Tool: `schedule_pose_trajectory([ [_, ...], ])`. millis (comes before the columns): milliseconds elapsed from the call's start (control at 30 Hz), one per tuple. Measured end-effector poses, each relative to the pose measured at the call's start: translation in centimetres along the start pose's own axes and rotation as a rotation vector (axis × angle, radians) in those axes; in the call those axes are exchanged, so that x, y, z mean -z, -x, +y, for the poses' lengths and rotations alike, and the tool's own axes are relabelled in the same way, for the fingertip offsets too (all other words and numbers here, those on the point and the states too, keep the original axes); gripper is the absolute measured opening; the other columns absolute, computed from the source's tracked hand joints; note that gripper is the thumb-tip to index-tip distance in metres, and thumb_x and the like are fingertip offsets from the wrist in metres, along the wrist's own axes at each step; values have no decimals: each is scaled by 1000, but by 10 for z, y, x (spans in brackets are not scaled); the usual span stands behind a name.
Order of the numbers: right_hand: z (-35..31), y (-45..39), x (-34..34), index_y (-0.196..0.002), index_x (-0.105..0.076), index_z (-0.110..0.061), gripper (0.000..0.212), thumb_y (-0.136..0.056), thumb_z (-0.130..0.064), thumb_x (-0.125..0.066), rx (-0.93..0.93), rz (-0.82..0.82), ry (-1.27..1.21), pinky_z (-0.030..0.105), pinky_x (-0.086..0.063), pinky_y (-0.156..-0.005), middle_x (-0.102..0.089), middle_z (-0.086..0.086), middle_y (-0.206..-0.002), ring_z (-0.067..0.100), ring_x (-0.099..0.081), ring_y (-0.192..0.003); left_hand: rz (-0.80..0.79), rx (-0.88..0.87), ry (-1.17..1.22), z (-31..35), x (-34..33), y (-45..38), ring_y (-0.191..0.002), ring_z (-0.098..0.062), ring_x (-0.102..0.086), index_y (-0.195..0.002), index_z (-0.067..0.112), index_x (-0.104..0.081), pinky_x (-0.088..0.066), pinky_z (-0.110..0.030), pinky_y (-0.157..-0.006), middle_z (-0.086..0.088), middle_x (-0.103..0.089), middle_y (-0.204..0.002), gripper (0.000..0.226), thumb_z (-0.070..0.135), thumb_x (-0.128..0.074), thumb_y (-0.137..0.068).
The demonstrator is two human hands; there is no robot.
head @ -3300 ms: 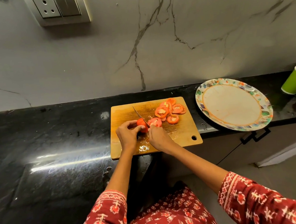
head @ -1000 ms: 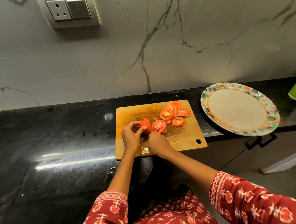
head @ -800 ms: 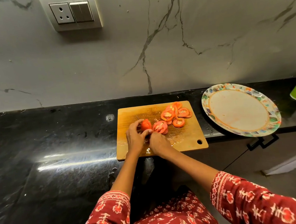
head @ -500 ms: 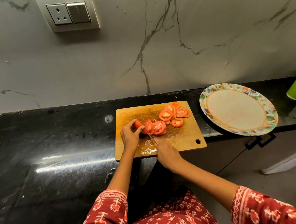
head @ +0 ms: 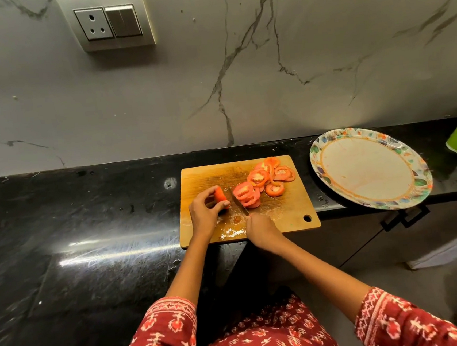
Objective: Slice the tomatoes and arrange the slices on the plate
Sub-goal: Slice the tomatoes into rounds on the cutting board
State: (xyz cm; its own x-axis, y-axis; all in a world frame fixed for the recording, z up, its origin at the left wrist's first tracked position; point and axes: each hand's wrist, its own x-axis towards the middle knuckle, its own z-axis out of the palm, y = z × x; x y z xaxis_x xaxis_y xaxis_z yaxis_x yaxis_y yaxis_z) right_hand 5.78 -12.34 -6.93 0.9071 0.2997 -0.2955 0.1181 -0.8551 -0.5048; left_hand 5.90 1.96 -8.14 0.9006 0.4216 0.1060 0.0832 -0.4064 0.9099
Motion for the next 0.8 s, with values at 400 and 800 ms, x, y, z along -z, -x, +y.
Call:
schedule_pose_trajectory([
  [400,-7,4,6,-97,-54,3,35,-102,-21,-29,137,108,-97,31,-32,-64,-63,25,-92,38,-59,-85,-84,-45,38,-3,-3,-1,-104,-12,-54,-121,5,-58,-44,-1,-74,-10,-62,-118,58,4,-78,-67],
  [800,-11,3,7,-101,-55,4,35,-101,-20,-29,93,120,-67,34,-38,-68,-63,25,-98,38,-60,-91,-45,-40,-5,-5,-8,-3,-103,-14,-58,-118,6,-61,-47,-20,-85,-9,-64,-114,56,11,-80,-66],
])
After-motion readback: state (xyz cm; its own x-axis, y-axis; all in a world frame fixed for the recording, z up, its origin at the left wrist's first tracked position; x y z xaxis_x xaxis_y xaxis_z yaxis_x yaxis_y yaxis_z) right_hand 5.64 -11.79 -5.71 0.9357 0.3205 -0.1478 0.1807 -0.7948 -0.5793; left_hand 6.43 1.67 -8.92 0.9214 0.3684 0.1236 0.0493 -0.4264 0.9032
